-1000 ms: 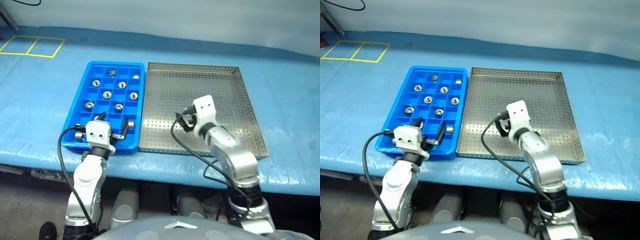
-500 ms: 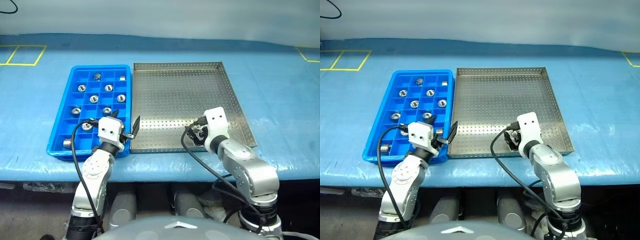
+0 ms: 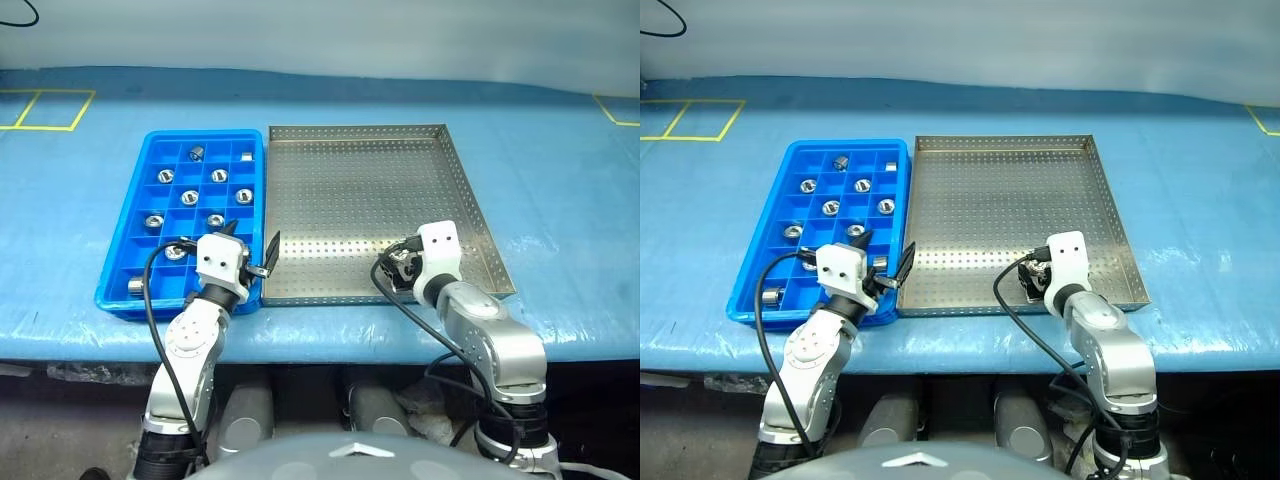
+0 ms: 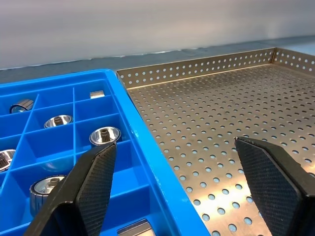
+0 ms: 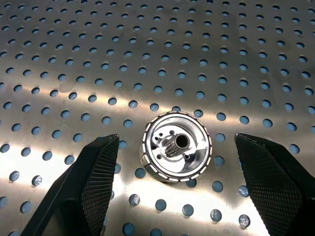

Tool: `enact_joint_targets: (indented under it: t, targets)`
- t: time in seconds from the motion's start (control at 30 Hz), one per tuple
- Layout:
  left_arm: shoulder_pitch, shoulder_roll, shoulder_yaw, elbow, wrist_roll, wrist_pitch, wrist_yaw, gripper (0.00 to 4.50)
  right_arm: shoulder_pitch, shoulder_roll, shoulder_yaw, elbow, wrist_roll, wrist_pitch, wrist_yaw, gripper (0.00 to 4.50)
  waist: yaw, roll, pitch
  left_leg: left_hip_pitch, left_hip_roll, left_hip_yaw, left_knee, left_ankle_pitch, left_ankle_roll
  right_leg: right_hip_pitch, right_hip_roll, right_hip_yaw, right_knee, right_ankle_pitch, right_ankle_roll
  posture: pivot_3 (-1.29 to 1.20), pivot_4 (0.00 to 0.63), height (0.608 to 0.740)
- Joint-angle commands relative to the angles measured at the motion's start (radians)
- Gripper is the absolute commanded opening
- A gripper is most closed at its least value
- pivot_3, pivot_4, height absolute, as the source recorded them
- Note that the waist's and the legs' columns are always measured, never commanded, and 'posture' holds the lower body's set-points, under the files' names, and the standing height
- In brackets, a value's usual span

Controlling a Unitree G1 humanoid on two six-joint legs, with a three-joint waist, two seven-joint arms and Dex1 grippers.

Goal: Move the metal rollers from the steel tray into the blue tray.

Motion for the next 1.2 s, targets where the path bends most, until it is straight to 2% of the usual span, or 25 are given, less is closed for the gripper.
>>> enact_joint_targets:
  t: [0.03,0.07,0.13,0.2,0.33,0.53,0.73,1.03,1.2]
  targets:
    - [-0.008,-0.006,-0.004,-0.011,-0.006,-0.011,0.007,4.21,-0.006,0.008,0.02,0.062,-0.003,-0.056,0.002,3.98,0.0,0.0,0.0,0.0,0.0,0.0,0.0,0.0,0.0,0.0,0.0,0.0,0.0,0.0,0.0,0.11,0.15,0.74]
    - [-0.01,-0.006,-0.005,-0.011,-0.005,-0.012,0.008,4.21,-0.01,0.01,0.025,0.078,-0.004,-0.07,0.001,3.98,0.0,0.0,0.0,0.0,0.0,0.0,0.0,0.0,0.0,0.0,0.0,0.0,0.0,0.0,0.0,0.11,0.15,0.74]
    - [-0.011,-0.006,-0.005,-0.011,-0.004,-0.013,0.009,4.21,-0.015,0.015,0.028,0.092,-0.002,-0.086,0.0,3.59,0.001,0.0,0.0,0.0,0.0,0.0,0.0,0.0,0.0,0.0,0.0,0.0,0.0,0.0,0.0,0.11,0.15,0.74]
    - [-0.011,-0.005,-0.004,-0.012,-0.003,-0.013,0.011,4.21,-0.019,0.015,0.032,0.085,0.003,-0.086,0.001,3.08,0.002,0.0,0.0,0.0,0.0,-0.001,0.0,0.0,0.0,0.0,0.0,0.0,0.0,0.0,0.0,0.12,0.15,0.74]
    - [-0.013,-0.001,0.0,-0.015,0.002,-0.011,0.019,4.21,-0.03,0.008,0.036,0.045,0.012,-0.06,0.005,1.77,0.002,0.0,0.0,0.0,0.0,-0.001,0.0,0.0,0.0,0.0,0.0,0.0,0.0,0.001,0.001,0.14,0.15,0.74]
    - [0.0,0.009,0.038,-0.047,0.009,-0.019,0.044,4.21,-0.112,0.028,0.066,-0.029,0.039,-0.033,0.013,1.71,0.002,0.0,0.0,0.0,0.0,-0.001,0.0,0.0,0.0,0.0,0.0,0.0,0.001,0.001,0.001,0.18,0.15,0.74]
    - [0.051,0.009,0.099,-0.104,0.013,-0.026,0.086,4.21,-0.26,0.089,0.186,0.01,0.043,-0.067,0.036,1.71,0.013,0.0,0.0,0.0,0.0,-0.002,0.0,0.0,0.0,0.0,0.001,-0.001,0.002,0.001,0.001,0.28,0.15,0.74]
    - [0.243,-0.036,0.172,-0.262,0.044,-0.035,0.187,4.21,-0.424,0.189,0.381,0.235,0.028,-0.219,0.133,1.71,0.095,-0.001,0.001,0.0,0.0,-0.002,-0.003,0.0,0.0,-0.001,0.0,-0.002,0.0,0.001,0.001,0.49,0.15,0.74]
    - [0.328,-0.066,0.191,-0.308,0.061,-0.052,0.219,4.21,-0.447,0.215,0.446,0.314,0.02,-0.276,0.186,1.71,0.171,-0.002,0.001,0.0,0.0,-0.004,-0.003,0.0,0.0,-0.001,0.0,-0.004,0.0,-0.002,-0.003,0.56,0.15,0.74]
